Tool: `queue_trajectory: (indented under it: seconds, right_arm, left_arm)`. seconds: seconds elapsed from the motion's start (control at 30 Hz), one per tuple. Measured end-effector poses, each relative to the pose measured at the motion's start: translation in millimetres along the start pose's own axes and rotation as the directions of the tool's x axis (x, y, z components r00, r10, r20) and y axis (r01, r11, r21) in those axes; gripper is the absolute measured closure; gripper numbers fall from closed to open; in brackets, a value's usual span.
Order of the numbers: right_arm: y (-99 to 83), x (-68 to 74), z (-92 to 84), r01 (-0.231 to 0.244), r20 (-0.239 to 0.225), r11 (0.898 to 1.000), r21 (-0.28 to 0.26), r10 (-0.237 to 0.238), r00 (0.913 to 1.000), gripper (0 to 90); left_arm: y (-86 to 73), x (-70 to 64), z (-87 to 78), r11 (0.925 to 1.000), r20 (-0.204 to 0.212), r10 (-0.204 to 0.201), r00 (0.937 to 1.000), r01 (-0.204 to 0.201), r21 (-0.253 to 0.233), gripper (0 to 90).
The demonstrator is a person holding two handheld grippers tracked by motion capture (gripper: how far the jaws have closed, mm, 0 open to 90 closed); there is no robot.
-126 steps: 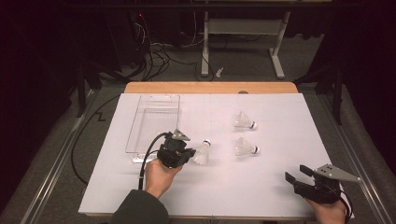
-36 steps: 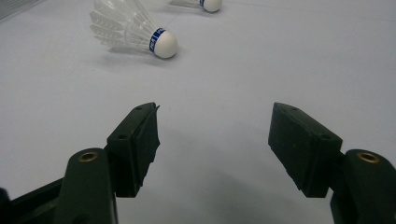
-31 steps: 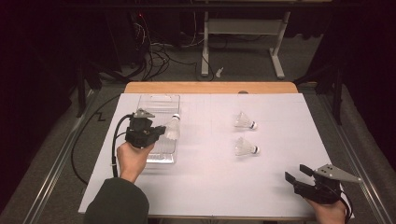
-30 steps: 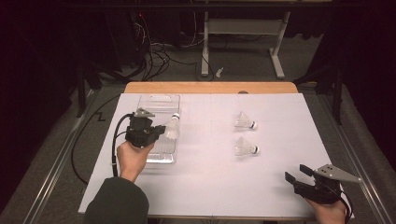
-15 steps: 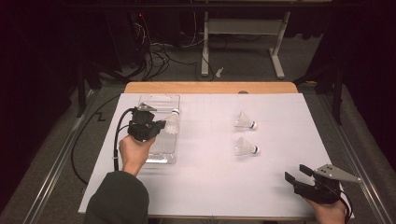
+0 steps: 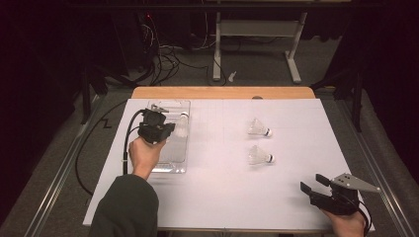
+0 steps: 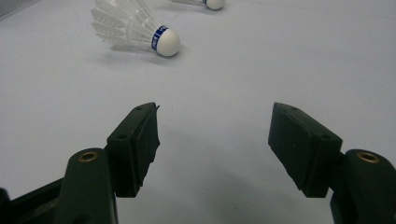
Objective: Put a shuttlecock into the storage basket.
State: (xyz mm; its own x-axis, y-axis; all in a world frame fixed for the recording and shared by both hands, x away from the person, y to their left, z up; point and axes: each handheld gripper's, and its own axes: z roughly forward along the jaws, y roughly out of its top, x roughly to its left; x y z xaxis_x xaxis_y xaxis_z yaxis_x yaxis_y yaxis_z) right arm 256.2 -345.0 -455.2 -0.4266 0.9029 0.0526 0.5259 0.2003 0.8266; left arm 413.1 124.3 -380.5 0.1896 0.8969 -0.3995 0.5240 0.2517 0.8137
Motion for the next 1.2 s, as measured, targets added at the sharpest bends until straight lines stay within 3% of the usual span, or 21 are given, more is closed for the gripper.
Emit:
queue_trajectory:
  seconds: [0.27, 0.63, 0.8, 0.87, 1.2]
  right_arm:
    - [-0.1, -0.3, -0.3, -0.001, 0.001, 1.0, 0.0, 0.001, 1.0, 33.6]
    - [-0.1, -0.4, -0.3, -0.003, 0.001, 1.0, 0.0, 0.003, 1.0, 33.6]
    - [0.0, -0.4, -0.1, -0.001, 0.0, 1.0, -0.001, 0.001, 1.0, 33.6]
    - [0.0, -0.4, -0.2, -0.002, 0.0, 1.0, 0.0, 0.002, 1.0, 33.6]
    - [-0.1, -0.5, -0.1, 0.0, 0.0, 1.0, -0.001, 0.0, 1.0, 33.6]
  left_arm:
    - [4.2, 1.1, 10.2, 1.0, -0.017, 0.006, 0.9998, -0.006, 0.004, 89.8]
    - [4.3, 9.4, 25.4, 0.9997, -0.047, -0.019, 0.9987, 0.02, 0.011, 89.7]
    - [5.0, 16.0, 34.2, 0.9976, -0.063, -0.064, 0.996, 0.065, 0.021, 89.8]
    - [3.2, 16.9, 38.9, 0.9984, -0.082, -0.047, 0.9955, 0.049, 0.029, 89.7]
    - [-0.2, 23.5, 50.2, 0.9985, -0.132, -0.036, 0.9906, 0.041, 0.037, 89.6]
